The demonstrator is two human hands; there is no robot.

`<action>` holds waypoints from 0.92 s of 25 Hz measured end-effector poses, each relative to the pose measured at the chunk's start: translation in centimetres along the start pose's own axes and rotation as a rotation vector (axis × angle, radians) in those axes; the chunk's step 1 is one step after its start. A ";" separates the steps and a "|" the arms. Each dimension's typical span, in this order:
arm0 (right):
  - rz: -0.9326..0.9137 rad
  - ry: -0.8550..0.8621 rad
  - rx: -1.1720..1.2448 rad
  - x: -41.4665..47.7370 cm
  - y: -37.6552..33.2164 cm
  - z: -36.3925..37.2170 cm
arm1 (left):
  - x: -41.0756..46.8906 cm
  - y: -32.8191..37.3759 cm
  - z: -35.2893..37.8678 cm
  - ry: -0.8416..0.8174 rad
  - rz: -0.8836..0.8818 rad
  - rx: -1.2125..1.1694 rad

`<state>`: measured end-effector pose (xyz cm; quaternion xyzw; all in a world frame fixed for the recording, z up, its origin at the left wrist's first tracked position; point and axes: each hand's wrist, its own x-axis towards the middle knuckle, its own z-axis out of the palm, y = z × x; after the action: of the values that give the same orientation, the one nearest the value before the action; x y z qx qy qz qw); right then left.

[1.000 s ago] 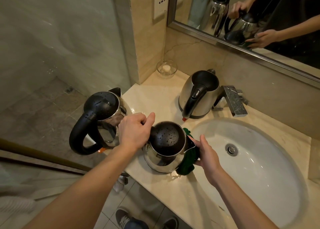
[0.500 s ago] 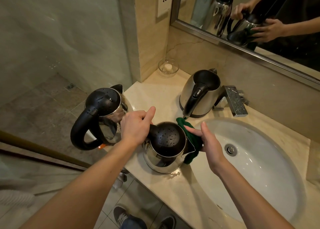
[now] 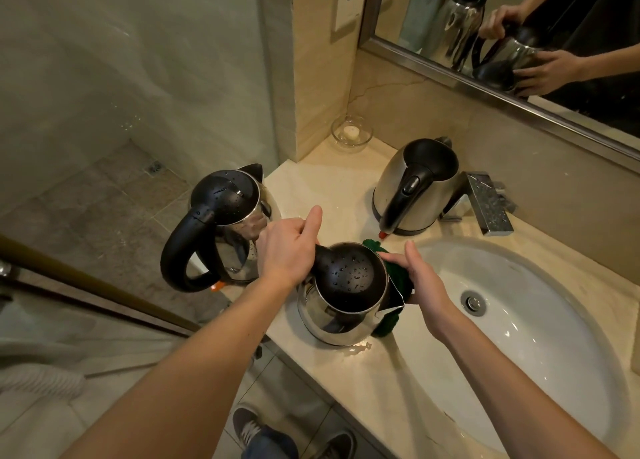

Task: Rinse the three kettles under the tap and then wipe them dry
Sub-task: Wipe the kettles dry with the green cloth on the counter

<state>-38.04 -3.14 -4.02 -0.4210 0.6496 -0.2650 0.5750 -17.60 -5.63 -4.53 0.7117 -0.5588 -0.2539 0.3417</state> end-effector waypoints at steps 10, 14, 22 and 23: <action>-0.203 -0.047 -0.079 0.7 -1.7 0.5 | -0.2 0.3 -0.2 0.008 0.006 0.028; -0.046 -0.123 -0.107 2.9 -2.0 1.3 | -0.2 0.5 -0.4 -0.004 -0.015 0.063; -0.105 -0.161 -0.081 3.1 -1.8 1.2 | 0.1 0.4 -0.3 -0.016 0.009 0.080; -0.140 -0.170 -0.081 3.1 -2.0 1.2 | 0.1 0.4 -0.2 -0.012 0.009 0.075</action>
<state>-36.36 -6.66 -4.24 -0.5092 0.5776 -0.2415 0.5905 -17.65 -5.69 -4.11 0.7200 -0.5733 -0.2354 0.3124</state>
